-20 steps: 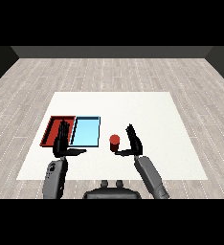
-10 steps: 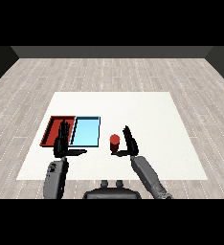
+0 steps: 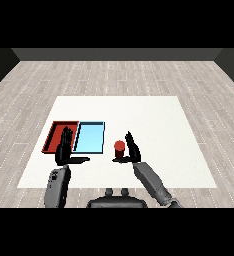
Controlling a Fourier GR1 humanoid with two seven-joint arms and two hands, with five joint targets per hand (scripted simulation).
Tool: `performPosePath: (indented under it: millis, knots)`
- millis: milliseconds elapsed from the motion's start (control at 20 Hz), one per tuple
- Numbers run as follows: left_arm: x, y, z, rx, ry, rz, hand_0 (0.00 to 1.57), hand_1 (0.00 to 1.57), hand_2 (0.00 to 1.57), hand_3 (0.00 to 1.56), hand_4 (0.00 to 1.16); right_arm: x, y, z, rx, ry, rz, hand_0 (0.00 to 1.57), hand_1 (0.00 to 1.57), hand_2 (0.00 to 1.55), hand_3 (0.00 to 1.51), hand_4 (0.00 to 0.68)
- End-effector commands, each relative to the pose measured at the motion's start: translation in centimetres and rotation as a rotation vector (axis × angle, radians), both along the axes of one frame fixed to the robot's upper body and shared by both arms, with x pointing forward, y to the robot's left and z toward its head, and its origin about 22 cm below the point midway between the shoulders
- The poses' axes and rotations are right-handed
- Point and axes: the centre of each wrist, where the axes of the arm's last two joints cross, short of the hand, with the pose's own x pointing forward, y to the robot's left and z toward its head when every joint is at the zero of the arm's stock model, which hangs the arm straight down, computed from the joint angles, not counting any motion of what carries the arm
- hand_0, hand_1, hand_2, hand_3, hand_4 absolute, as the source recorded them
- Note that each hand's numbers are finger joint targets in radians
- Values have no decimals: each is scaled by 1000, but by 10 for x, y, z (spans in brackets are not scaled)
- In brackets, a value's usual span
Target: Pick the red can and put it in the red box
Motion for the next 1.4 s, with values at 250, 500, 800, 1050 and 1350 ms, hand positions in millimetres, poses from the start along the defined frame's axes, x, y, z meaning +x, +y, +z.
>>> performPosePath:
  millis: [250,500,800,1050,1350]
  knots:
    - [5,1,-3,7,0,10,0,0,0,0,0,8,9,8,29,-15,19,0,0,0,0,0]
    - [8,-16,-18,27,7,-13,0,0,0,0,0,-4,0,5,36,-2,54,0,0,0,0,0]
    - [4,-8,6,9,4,-3,0,0,0,0,0,16,33,14,52,10,62,0,0,0,0,0]
    - [-8,7,15,5,-20,1,0,0,0,0,0,17,40,14,16,10,65,0,0,0,0,0]
    - [4,13,9,18,-12,8,0,0,0,0,0,14,25,10,-76,74,5,0,0,0,0,0]
